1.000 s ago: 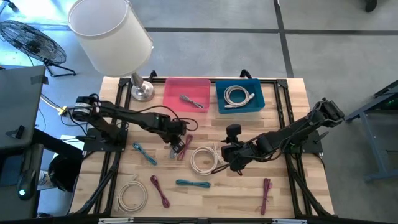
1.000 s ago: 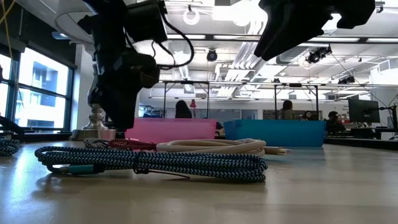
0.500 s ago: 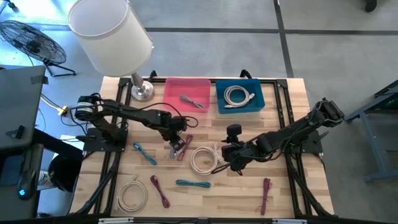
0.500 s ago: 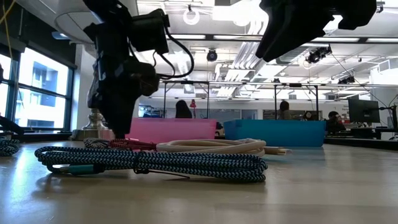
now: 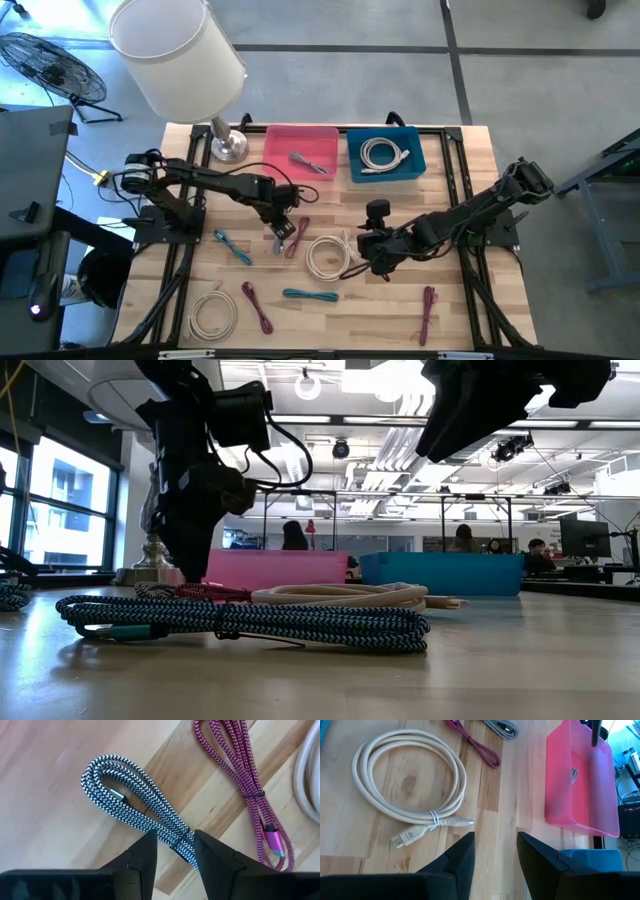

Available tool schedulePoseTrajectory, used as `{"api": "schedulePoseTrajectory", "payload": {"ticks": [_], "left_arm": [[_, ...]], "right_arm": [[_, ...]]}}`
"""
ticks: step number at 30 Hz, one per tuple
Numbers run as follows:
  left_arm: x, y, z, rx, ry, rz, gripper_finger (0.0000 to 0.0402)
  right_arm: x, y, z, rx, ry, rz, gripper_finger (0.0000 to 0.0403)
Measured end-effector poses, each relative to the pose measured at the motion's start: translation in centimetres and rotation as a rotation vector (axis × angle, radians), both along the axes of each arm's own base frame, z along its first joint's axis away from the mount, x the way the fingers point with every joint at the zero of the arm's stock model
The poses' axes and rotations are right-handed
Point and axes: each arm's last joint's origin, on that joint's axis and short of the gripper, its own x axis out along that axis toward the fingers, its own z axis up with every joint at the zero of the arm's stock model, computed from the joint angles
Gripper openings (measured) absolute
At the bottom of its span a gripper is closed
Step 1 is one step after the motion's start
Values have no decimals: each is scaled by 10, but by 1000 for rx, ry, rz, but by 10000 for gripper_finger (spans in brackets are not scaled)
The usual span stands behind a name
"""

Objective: Pick & Place USB Port
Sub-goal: Put the black and white charger cable into the red bin

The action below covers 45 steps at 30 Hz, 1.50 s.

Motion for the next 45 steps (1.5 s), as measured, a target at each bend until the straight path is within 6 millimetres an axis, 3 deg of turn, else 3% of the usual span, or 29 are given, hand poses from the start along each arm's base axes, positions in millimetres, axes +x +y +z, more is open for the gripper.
{"api": "schedulePoseTrajectory", "payload": {"ticks": [18, 33, 45], "left_arm": [[0, 1, 0, 59, -2, -6, 127], [-9, 0, -2, -4, 105, 116, 127], [-4, 0, -1, -1, 49, 111, 127]], "right_arm": [[0, 1, 0, 30, 4, 1, 138], [0, 1, -1, 53, 12, 3, 138], [0, 1, -1, 62, 8, -7, 138]]}}
